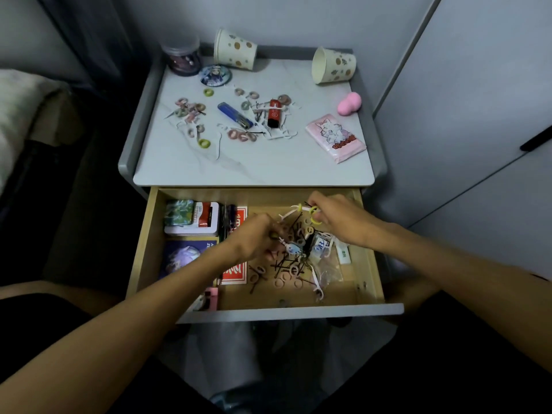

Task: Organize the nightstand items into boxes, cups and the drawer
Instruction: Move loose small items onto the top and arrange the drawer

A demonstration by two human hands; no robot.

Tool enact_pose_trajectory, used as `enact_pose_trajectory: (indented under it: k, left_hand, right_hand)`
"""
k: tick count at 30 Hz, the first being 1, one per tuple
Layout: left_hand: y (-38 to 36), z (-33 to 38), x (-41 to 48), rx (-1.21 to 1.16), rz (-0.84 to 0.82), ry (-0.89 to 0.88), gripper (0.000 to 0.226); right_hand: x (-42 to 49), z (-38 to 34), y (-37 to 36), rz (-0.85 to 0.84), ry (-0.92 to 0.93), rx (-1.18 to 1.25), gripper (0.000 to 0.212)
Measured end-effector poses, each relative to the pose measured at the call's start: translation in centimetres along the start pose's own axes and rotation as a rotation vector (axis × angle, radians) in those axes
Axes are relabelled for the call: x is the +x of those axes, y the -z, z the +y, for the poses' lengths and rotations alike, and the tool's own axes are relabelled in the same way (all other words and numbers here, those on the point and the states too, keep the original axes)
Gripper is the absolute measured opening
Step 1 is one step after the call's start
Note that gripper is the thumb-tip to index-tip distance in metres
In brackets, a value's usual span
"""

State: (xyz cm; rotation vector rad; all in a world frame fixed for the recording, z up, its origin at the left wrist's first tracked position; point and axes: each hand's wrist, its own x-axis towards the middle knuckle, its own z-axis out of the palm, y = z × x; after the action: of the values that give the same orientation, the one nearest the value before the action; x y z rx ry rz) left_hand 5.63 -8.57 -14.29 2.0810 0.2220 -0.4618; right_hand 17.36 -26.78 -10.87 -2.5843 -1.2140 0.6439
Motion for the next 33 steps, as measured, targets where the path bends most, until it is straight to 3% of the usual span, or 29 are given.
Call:
enact_pose_trajectory:
  k: [12,15,22,26,29,33]
  left_hand:
    - [10.5,3.8,-3.1,-0.443,0.237,-0.006,0.014]
    - [13.9,3.3,-2.3,-0.49,0.306,0.004,0.012]
    - [20.5,0.6,0.9,-0.703,0.414,0.097,0.011]
    - [22.5,-1.5,2.1,-0.755,0.467,0.139,0.015]
    - [23.3,-2.8,2.8,-0.79,0.567,0.15,0.008]
    - [23.3,-3.3,3.1,-0.61,0.701,0.207,0.01]
  right_hand:
    - [4.3,-5.1,8.3,0.166,-0.023,0.342,0.015]
    - [7.0,-5.1,9.8,0.17,-0.056,0.319,0.014]
    - [13.5,-3.8,10.1,0.185,-0.215,0.243,0.036]
    - [15.3,-3.4,9.2,0.286,-0.312,0.239,0.044]
    - [16.3,-4.0,8.6,0.406,-0.412,0.214,0.039]
    - [17.0,-4.3,8.1,0.477,-0.458,0.293,0.036]
